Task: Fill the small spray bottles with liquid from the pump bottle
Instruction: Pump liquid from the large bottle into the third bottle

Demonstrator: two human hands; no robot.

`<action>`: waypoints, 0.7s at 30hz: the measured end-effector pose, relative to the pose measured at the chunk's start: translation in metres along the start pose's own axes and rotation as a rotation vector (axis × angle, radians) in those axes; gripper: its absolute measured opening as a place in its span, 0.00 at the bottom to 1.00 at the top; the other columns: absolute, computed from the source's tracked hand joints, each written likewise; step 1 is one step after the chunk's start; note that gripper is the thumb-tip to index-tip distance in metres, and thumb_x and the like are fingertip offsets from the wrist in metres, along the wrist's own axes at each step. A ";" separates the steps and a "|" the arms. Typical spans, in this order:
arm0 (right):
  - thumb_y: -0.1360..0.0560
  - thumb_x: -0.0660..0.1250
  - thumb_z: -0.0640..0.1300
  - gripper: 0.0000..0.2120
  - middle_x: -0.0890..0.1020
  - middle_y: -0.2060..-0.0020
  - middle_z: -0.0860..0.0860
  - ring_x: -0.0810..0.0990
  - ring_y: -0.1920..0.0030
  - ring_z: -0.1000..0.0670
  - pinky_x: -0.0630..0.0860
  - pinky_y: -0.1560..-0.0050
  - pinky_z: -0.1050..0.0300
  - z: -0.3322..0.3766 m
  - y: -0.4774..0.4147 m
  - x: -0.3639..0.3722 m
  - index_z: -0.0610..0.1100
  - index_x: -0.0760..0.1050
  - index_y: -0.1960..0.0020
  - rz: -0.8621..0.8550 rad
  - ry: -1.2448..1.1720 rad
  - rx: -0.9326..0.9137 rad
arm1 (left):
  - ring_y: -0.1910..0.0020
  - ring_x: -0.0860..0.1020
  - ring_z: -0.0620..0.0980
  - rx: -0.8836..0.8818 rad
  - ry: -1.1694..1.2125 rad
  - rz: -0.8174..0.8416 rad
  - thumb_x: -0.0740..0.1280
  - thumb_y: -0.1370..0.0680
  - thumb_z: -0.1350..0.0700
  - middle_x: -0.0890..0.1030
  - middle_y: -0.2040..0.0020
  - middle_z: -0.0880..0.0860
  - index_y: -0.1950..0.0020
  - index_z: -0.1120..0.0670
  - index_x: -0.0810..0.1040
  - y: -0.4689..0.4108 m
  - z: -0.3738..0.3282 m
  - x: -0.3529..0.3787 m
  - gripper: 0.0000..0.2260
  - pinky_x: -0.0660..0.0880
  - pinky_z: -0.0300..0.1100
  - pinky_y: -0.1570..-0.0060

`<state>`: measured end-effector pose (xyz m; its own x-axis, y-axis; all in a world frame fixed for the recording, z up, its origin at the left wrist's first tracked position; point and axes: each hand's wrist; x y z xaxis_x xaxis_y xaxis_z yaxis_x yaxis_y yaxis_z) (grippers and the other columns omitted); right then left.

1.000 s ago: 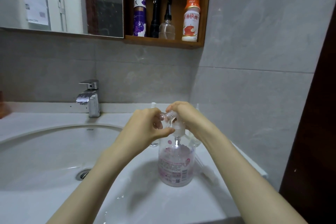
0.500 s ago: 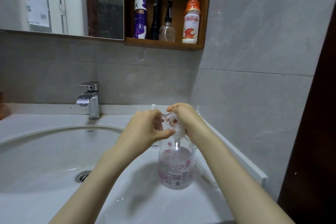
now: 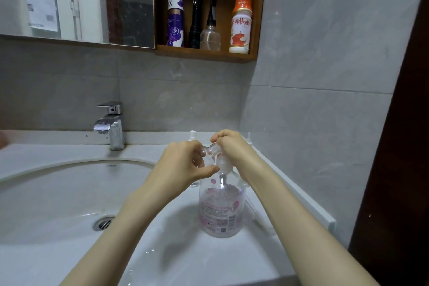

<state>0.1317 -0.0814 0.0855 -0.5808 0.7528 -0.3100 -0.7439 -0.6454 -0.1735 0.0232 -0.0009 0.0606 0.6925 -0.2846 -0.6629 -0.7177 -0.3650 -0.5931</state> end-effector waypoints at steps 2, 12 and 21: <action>0.23 0.57 0.37 0.07 0.74 0.62 0.51 0.72 0.62 0.51 0.69 0.60 0.58 0.004 0.002 -0.001 0.44 0.73 0.52 -0.005 -0.027 0.030 | 0.73 0.73 0.37 -0.009 0.007 -0.011 0.76 0.32 0.50 0.75 0.72 0.41 0.59 0.51 0.73 0.000 -0.003 -0.002 0.13 0.66 0.31 0.69; 0.23 0.60 0.39 0.09 0.77 0.58 0.46 0.75 0.56 0.43 0.73 0.51 0.50 0.008 -0.002 0.000 0.42 0.76 0.46 -0.006 -0.101 0.108 | 0.72 0.72 0.38 0.006 -0.028 0.005 0.75 0.32 0.51 0.76 0.71 0.43 0.59 0.51 0.72 -0.001 -0.010 -0.008 0.12 0.66 0.31 0.69; 0.23 0.56 0.36 0.10 0.74 0.63 0.46 0.71 0.68 0.49 0.68 0.67 0.57 0.005 -0.004 0.002 0.46 0.72 0.59 0.019 -0.131 0.058 | 0.72 0.72 0.38 -0.003 -0.011 -0.005 0.75 0.32 0.51 0.76 0.70 0.43 0.58 0.52 0.73 0.001 -0.007 -0.007 0.13 0.66 0.31 0.69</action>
<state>0.1318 -0.0769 0.0903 -0.6305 0.7533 -0.1873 -0.7478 -0.6542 -0.1137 0.0180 -0.0053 0.0681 0.6955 -0.2727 -0.6648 -0.7137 -0.3693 -0.5952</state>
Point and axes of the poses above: each hand's wrist, its own y-axis away from the middle knuckle, its own x-axis out of the palm, z = x × y
